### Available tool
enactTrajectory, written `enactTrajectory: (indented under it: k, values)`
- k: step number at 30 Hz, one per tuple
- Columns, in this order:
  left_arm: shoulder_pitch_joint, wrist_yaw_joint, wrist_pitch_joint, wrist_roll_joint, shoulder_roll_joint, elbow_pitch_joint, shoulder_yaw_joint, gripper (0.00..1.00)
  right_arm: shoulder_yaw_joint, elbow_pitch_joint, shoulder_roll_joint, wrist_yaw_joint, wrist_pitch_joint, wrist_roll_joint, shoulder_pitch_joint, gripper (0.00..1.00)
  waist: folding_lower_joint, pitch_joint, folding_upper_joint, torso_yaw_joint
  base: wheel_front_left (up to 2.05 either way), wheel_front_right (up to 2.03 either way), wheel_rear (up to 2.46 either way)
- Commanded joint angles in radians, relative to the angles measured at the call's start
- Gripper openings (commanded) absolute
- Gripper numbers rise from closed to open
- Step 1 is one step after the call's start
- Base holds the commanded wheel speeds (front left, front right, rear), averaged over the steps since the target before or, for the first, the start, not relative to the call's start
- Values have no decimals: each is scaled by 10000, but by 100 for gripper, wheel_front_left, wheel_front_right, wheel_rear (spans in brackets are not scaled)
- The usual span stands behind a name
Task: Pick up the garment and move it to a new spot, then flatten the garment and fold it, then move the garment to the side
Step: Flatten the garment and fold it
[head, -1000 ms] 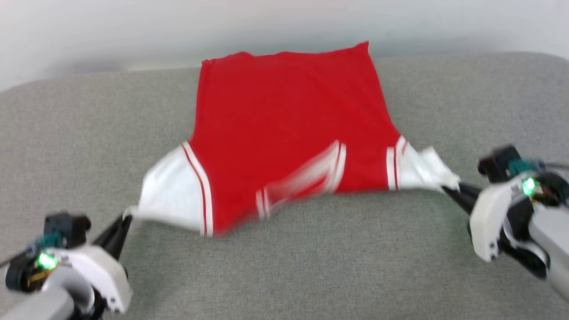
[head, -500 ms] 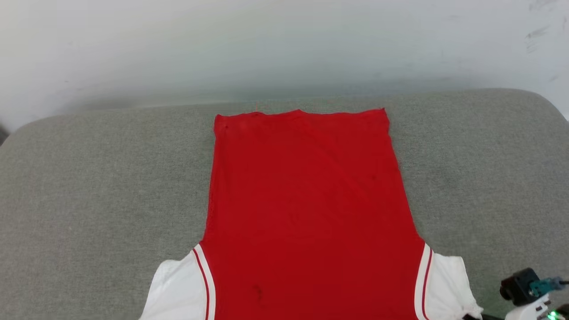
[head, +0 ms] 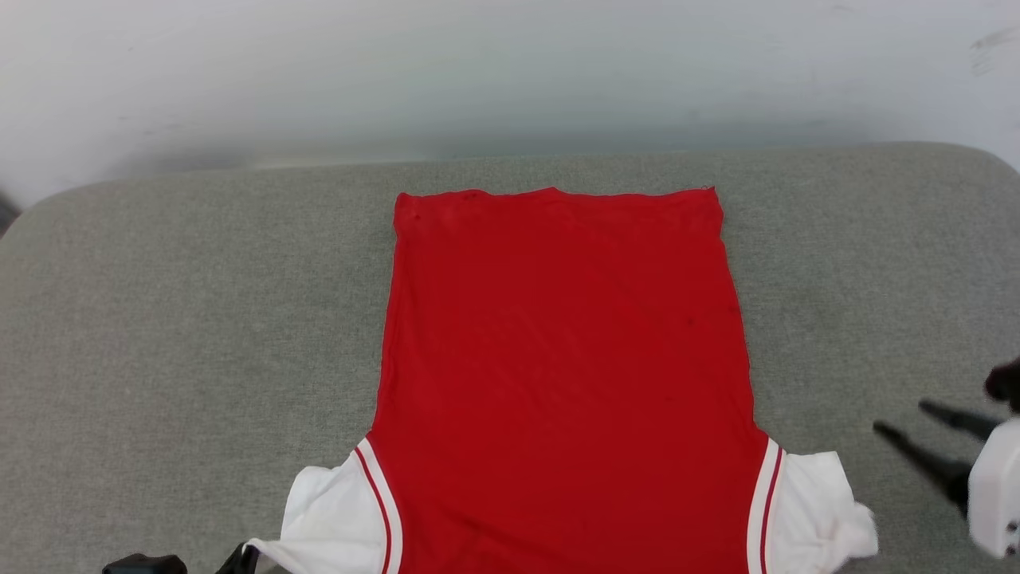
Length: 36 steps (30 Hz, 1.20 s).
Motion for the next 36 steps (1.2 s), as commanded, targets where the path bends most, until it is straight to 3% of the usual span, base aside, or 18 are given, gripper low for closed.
enactTrajectory:
  k: [1, 5, 11, 18, 24, 29, 36]
  values:
    - [-128, 34, -50, 69, -5, -40, 68, 0, -149, -123, -49, -7, 37, -107, -210, 100, 2, 135, -1, 25, 0, 0, 0]
    - [-391, 169, -47, 384, -5, -425, 164, 0, -1858, -665, -250, -7, 464, -857, -1404, 100, 2, 694, -1, 171, 0, 0, 0]
    - [-1054, 193, -37, 964, -27, -922, 189, 0, -3476, -900, 604, -6, 2237, -1767, -3663, 100, 2, 1822, -1, 692, 0, 0, 0]
    - [-1940, 217, 2, 1562, -150, -1270, 157, 0, -3504, 312, 1684, -6, 6433, -2200, -6446, 100, 2, 3140, -1, 1402, 0, 0, 0]
    - [-2573, 258, -7, 1978, -309, -1597, 176, 0, -3251, 1469, 2106, -6, 9883, -2505, -8242, 100, 2, 4146, -1, 2030, 0, 0, 0]
    - [-3078, 155, -12, 2300, -534, -1691, 85, 0, -3647, 2252, 2551, -7, 11278, -2950, -8945, 100, 2, 4898, -1, 2533, 0, 0, 0]
    - [-3452, 52, -23, 2569, -768, -1539, 52, 0, -4449, 3160, 3103, -6, 11764, -3861, -8579, 100, 2, 5571, -1, 2880, 0, 0, 0]
